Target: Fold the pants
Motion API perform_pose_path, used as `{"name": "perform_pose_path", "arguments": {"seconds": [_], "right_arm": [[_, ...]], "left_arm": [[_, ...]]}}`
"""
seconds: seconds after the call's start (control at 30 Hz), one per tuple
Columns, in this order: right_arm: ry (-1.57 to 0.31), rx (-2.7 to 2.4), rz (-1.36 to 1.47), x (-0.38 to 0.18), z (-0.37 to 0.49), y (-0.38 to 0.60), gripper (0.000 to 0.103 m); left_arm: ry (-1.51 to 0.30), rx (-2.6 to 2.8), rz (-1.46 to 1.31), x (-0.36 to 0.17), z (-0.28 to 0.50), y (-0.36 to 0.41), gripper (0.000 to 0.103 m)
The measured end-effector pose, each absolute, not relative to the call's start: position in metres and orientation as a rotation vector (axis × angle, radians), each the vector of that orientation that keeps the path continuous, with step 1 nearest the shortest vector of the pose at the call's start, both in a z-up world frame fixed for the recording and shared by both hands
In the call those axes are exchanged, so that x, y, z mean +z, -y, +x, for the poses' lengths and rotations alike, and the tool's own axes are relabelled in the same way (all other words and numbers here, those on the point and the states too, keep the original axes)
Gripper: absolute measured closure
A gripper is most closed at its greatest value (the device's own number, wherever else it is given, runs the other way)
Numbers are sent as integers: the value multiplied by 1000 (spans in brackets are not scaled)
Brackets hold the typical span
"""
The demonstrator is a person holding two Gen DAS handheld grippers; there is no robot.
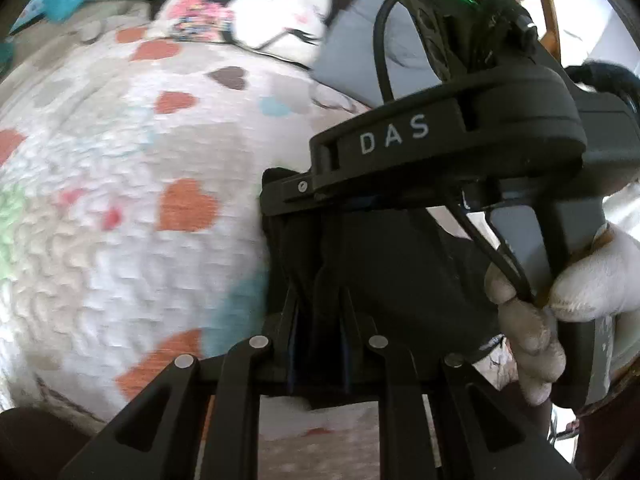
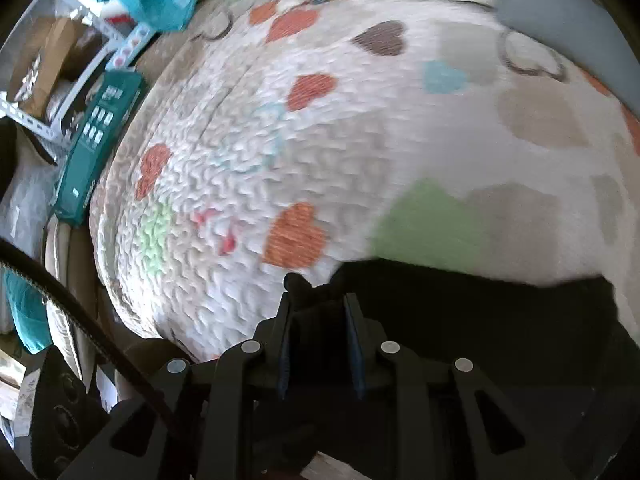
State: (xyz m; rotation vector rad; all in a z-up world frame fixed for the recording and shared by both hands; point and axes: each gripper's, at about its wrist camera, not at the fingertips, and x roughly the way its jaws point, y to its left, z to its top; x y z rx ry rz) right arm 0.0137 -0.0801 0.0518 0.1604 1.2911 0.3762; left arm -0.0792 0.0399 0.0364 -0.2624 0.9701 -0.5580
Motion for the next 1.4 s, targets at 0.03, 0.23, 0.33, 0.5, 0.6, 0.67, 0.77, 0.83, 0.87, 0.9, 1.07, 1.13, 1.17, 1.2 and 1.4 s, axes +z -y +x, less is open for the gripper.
{"name": "perform_pose_path", "arguments": {"seconds": [0.03,0.23,0.33,0.5,0.6,0.67,0.77,0.83,0.87,0.9,1.07,1.13,1.17,1.2,1.4], "right_arm": [[-1284,366,173,50,16,86,78],[-1263,279,290,38,0,167,78],[-1265,227,330,23,-8,200,77],[-1236,198,376,7,-14,238,71],[-1184,155,336,8,-19,250,71],[-1160,123,335,10,-22,263,62],[-1118,23,317,20,-29,285,61],[-1081,-49,304,30,-38,298,61],[-1060,-45,321,36,-42,302,61],[-1037,-11,346,42,-47,304,61],[-994,184,450,47,-63,294,61],[-989,305,520,42,-67,282,61],[-991,336,545,39,-69,279,61],[-997,354,564,35,-72,275,61],[-1072,227,406,-2,-93,257,60]], "left_arm": [[-975,-569,-251,37,-80,-30,88],[-1034,-653,-211,25,-82,37,88],[-1053,-663,-163,18,-80,66,87],[-1042,-669,-93,17,-87,89,73],[-1057,-740,-121,26,-93,85,55],[-1040,-778,-121,37,-104,70,48],[-1023,-792,-147,46,-123,48,44],[-1011,-730,-186,47,-118,26,43],[-1008,-694,-195,46,-113,22,42],[-1010,-660,-205,44,-108,15,42],[-1063,-577,-284,21,-65,3,42],[-1092,-586,-288,10,-47,13,42],[-1107,-590,-288,7,-44,16,42],[-1124,-602,-291,2,-39,22,42],[-1145,-651,-247,-7,-24,56,29]]}}
